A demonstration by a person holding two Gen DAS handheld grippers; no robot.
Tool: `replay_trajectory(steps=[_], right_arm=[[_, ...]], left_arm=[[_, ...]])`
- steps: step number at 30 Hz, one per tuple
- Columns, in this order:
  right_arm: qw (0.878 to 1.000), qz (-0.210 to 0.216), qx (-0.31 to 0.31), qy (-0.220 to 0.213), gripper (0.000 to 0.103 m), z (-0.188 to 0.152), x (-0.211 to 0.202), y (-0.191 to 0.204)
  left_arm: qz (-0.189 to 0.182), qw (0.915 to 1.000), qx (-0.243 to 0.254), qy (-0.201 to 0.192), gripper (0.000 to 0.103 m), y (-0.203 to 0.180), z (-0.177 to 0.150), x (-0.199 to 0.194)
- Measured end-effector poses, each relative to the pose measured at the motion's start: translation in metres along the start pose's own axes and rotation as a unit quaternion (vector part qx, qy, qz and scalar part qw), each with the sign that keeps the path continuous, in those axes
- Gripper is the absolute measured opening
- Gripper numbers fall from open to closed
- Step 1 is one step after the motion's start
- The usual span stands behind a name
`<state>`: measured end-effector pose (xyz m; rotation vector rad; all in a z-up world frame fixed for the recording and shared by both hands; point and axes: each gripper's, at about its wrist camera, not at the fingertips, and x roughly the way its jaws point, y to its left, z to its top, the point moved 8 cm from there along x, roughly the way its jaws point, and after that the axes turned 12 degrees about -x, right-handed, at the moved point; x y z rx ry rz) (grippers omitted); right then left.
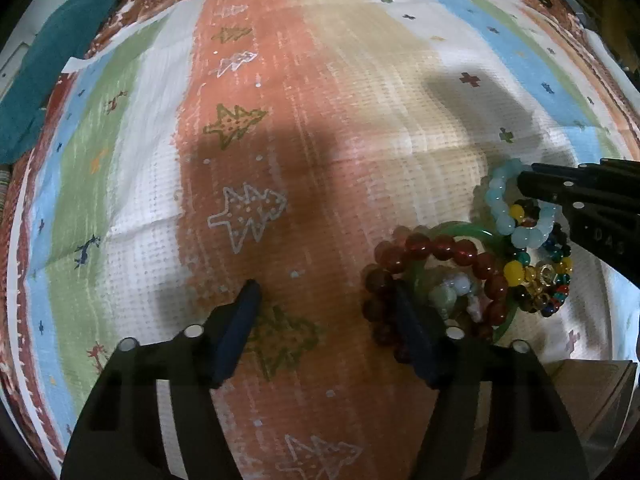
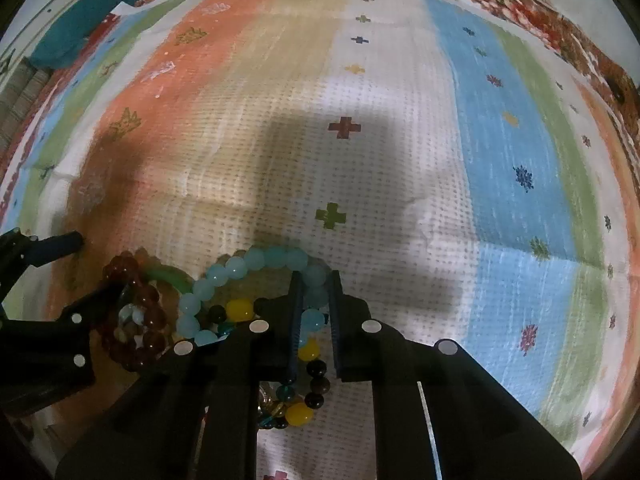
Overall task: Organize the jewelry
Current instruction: 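Grasp the red bead bracelet with the left tool while the right grasps the light blue bracelet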
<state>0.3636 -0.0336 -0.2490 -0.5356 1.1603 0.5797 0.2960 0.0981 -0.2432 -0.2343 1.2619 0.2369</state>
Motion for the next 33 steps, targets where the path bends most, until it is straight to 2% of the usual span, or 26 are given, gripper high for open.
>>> replay_trajectory(steps=[2,4,6,11,16,23,33], right_arm=[[1.000,-0.002,-0.002,-0.004,0.012,0.001,-0.001,0.000],[1.000,-0.003,-0.004,-0.007,0.012,-0.002,-0.004,0.004],[1.000,-0.006,-0.007,-0.011,0.012,-0.007,-0.010,0.004],[1.000,-0.008,-0.011,-0.025,0.012,-0.015,-0.033,0.007],[0.999,-0.001,-0.009,-0.045,0.012,-0.023,-0.059,0.009],[0.997,0.000,-0.012,-0.083,0.012,-0.021,-0.099,0.018],[0.995,0.009,0.003,-0.103,0.012,-0.034,-0.118,0.018]], left_arm=[[-0.003,1.0000,0.001,-0.001,0.049,-0.002,0.001,-0.001],[-0.006,1.0000,-0.001,0.001,0.027,-0.003,0.000,-0.003],[-0.009,0.9999,-0.009,0.005,0.013,0.000,-0.001,-0.005],[-0.014,0.9997,-0.021,0.001,0.013,0.003,-0.001,-0.017],[-0.036,0.9983,-0.037,-0.027,0.013,0.003,0.002,-0.050],[-0.070,0.9950,-0.041,-0.058,0.013,-0.021,-0.003,-0.094],[-0.080,0.9931,-0.043,-0.075,0.013,-0.027,-0.013,-0.119]])
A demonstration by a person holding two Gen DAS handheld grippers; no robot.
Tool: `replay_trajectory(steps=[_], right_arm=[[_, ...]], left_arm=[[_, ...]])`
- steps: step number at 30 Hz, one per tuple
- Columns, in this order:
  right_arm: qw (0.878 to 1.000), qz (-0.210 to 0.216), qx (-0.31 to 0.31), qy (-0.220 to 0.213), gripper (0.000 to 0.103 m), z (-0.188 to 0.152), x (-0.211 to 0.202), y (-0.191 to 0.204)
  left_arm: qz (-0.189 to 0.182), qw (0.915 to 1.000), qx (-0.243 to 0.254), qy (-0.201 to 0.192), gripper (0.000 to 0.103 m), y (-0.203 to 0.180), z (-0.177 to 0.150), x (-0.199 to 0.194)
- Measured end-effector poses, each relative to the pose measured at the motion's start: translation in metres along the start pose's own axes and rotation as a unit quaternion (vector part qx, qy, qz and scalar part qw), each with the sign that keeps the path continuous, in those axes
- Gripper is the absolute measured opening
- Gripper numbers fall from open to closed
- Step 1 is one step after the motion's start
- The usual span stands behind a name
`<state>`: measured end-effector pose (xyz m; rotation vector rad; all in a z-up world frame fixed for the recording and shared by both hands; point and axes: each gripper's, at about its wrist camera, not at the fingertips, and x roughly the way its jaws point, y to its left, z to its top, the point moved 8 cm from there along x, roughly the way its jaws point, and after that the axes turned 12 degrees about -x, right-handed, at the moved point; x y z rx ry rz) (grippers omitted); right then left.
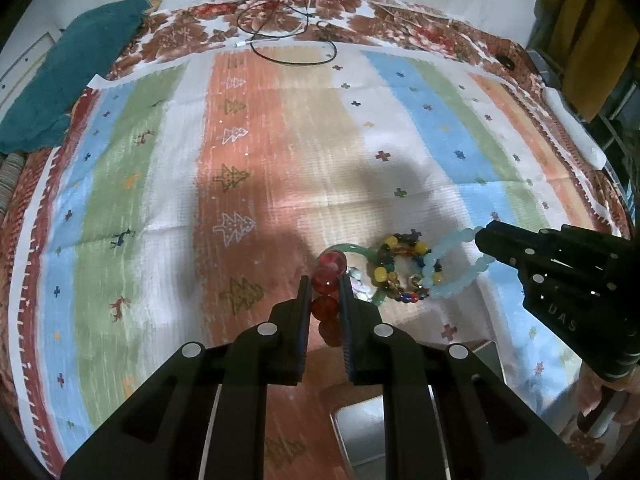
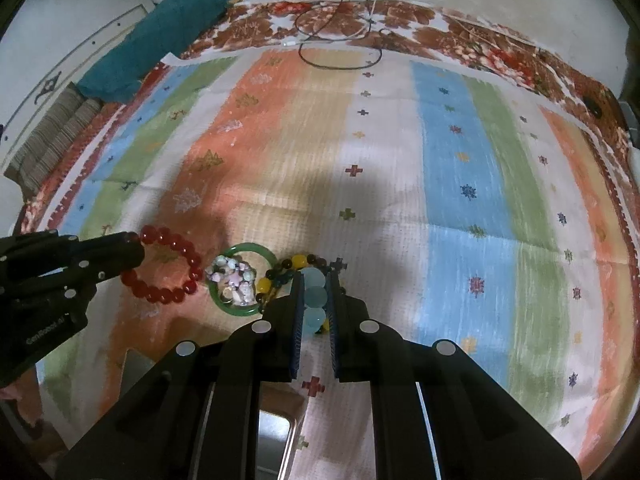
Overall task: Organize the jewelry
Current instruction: 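Grasp the red bead bracelet with the left tool while the right grasps the light blue bracelet, then lift and carry both held bracelets over the silver tin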
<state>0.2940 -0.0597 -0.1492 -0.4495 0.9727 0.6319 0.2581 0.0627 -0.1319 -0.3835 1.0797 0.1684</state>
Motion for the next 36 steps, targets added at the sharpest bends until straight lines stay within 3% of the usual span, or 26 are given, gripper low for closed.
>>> replay_trajectory(steps=[23,36], right_arm=[[0.999,-0.001,-0.011,-0.040,0.012,-0.019,-0.051,0.012],[0.998,0.014,-0.009,-0.067,0.012,-0.031,-0.081,0.027]], left_arm=[[-0.031,0.9990,0.003,-0.033,0.013,-0.015,-0.021,-0.047],[-0.040,0.9976,0.000,-0.057,0.013,-0.024,-0.049,-0.076]])
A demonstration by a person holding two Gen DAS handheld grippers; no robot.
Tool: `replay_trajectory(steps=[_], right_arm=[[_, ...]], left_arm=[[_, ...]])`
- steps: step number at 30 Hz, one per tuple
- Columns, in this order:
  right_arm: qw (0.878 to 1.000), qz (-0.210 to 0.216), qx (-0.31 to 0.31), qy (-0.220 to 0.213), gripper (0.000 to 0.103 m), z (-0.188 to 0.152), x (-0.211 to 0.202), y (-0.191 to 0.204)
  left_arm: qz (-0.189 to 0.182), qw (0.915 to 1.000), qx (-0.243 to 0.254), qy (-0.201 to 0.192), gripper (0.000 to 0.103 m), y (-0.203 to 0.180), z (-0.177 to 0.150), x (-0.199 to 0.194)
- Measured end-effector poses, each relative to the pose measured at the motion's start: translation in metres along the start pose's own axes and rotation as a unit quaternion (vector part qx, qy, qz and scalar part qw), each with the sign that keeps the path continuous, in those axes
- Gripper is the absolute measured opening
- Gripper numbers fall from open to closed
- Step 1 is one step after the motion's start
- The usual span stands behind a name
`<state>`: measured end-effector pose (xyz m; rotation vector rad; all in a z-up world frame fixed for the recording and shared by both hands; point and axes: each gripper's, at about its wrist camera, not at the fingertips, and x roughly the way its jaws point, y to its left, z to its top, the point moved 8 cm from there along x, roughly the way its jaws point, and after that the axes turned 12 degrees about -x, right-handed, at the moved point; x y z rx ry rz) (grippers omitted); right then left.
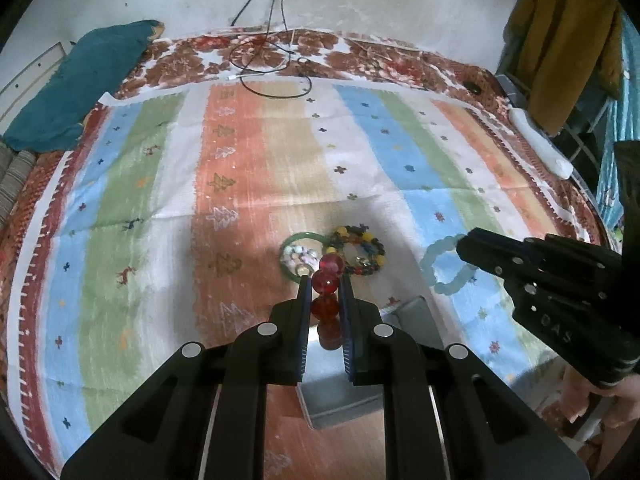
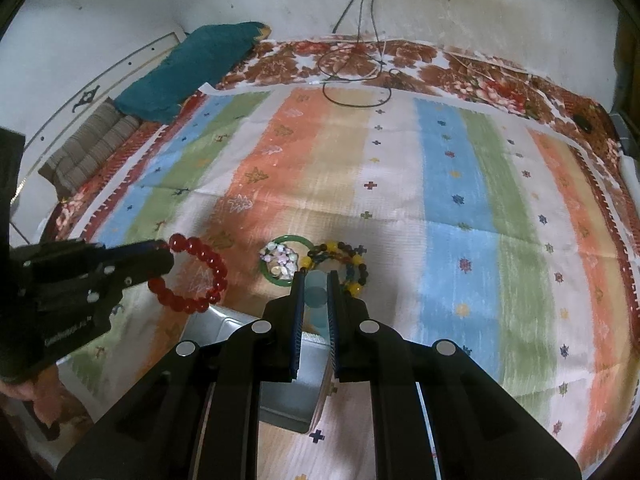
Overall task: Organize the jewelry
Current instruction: 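Lift and carry both held bracelets over the silver tin, then open the left tool to drop the red bracelet while the right drops the blue one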
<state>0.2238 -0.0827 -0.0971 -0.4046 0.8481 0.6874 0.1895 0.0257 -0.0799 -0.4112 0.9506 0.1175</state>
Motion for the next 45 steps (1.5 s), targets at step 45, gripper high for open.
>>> replay_trajectory(steps=[45], right_arm=[[1.000,-0.006,0.010,0.029,0.031,-0.037,-0.013,0.007]], left_arm=[[0.018,0.9997,-0.011,-0.010,0.032,0.011,-0.031,-0.023]])
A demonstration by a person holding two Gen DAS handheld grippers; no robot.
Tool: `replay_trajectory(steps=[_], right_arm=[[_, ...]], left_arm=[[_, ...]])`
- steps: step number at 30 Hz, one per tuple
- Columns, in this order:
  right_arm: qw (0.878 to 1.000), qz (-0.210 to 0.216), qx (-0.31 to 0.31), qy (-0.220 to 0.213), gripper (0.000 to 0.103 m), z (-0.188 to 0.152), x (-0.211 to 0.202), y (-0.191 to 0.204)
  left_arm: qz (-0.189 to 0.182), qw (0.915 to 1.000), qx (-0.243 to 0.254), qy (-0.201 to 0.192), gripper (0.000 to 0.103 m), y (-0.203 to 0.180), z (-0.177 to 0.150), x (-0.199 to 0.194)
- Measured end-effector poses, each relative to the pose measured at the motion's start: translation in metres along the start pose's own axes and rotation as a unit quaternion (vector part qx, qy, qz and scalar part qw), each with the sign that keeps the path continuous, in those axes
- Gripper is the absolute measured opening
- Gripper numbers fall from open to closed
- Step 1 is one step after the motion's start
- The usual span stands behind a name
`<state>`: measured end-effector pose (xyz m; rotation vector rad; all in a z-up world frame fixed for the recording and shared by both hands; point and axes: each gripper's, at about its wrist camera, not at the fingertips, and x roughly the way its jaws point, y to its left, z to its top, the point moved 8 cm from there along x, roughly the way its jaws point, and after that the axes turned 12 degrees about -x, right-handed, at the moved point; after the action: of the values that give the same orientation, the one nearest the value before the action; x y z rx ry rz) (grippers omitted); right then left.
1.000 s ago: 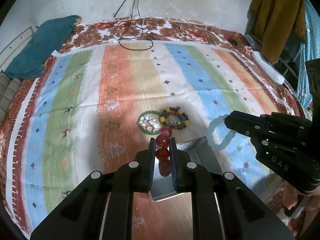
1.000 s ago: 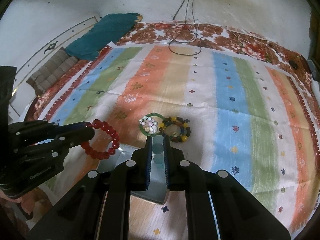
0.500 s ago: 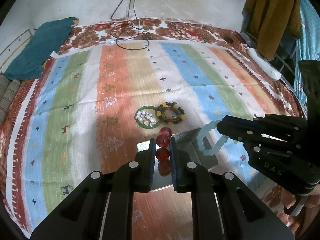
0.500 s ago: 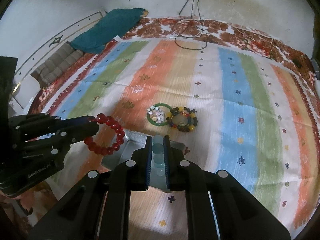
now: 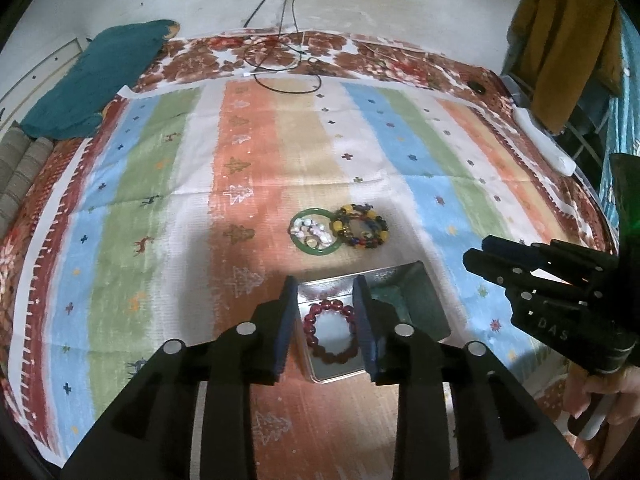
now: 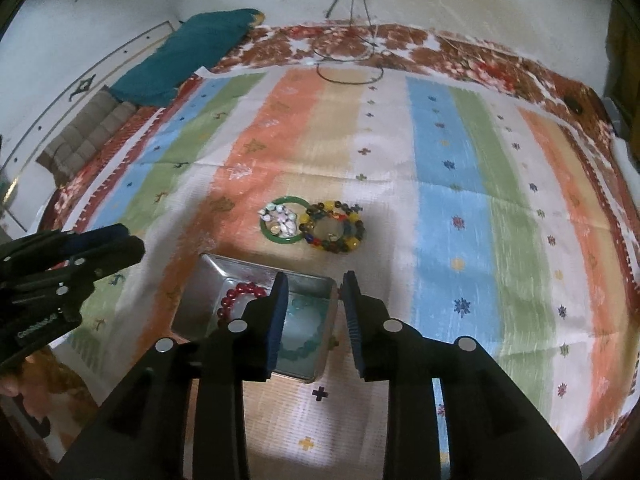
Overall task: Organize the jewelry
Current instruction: 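Open the left tool to drop the red bracelet while the right drops the blue one, then move both tools back over the remaining bracelets by the green bangle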
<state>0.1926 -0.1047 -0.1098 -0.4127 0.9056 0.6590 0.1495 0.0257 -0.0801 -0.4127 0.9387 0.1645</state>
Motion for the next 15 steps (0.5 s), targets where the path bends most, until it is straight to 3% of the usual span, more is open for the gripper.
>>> replay_trajectory(steps=[6,15], right_arm=[[1.000,0.000,0.013,0.011,0.037,0.000,0.007,-0.007],[0.999,0.000,0.022,0.029,0.051,0.004,0.021,-0.014]], left_arm=[[0.007,0.9999,-0.012,0.005,0.038,0.007,0.004,0.006],[0.015,0.9995,-0.026,0.013,0.056,0.015,0.017,0.021]])
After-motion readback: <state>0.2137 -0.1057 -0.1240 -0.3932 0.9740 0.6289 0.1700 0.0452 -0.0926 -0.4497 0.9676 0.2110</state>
